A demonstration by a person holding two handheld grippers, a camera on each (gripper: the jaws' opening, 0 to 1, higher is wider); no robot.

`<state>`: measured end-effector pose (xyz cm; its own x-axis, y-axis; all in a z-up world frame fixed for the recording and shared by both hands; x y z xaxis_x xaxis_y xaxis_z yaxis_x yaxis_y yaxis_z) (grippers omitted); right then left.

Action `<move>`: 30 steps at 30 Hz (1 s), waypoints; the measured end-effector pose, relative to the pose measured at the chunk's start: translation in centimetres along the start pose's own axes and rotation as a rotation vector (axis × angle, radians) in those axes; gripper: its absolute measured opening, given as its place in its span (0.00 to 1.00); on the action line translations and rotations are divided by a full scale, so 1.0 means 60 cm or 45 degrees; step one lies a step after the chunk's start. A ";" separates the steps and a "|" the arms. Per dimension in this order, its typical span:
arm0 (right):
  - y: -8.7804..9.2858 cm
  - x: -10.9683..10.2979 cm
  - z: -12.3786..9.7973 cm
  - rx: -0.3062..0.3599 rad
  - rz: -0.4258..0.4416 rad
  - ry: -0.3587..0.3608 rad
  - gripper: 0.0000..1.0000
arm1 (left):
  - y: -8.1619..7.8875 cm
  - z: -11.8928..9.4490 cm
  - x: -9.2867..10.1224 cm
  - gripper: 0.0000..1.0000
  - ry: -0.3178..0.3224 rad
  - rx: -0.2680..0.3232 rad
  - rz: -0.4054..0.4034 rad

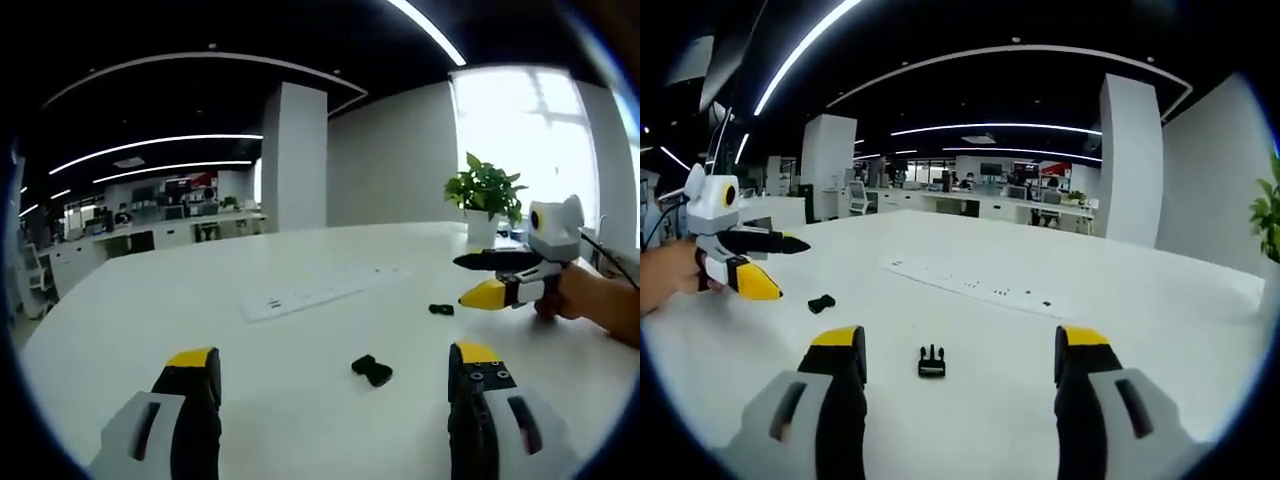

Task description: Snap the two parts of the plastic buckle together until the buckle closes and remains connected.

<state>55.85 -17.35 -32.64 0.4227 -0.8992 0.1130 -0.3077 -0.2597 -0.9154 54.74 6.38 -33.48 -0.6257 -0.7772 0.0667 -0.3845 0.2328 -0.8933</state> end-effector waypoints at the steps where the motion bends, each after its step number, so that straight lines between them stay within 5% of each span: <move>1: -0.001 0.002 0.000 0.000 -0.003 0.004 0.77 | -0.001 0.001 0.000 0.96 0.001 -0.001 0.001; 8: -0.005 0.003 0.005 0.004 -0.014 -0.009 0.75 | -0.010 0.019 -0.002 0.91 0.000 -0.010 0.012; 18: 0.001 0.002 0.007 -0.040 -0.028 -0.013 0.66 | 0.007 0.020 0.045 0.84 -0.023 -0.120 0.030; 24: 0.009 -0.005 0.012 -0.084 -0.016 -0.033 0.63 | 0.020 0.025 0.044 0.80 -0.027 -0.176 0.023; 30: 0.003 0.004 0.023 -0.096 -0.009 -0.039 0.63 | 0.008 0.037 0.033 0.78 -0.024 -0.151 -0.024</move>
<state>57.09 -17.09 -33.32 0.4509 -0.8862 0.1064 -0.3672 -0.2928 -0.8829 54.84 3.66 -34.74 -0.6051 -0.7928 0.0736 -0.4743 0.2846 -0.8331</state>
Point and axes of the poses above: the point that each gripper's makers call its tool centre point, and the gripper's own axes: z roughly forward along the fingers, x roughly to its right, y roughly out of its underside, the point moved 5 cm from there along -z, roughly backward along the fingers, and after that the axes turned 10 degrees about -x, right-handed, at the moved point
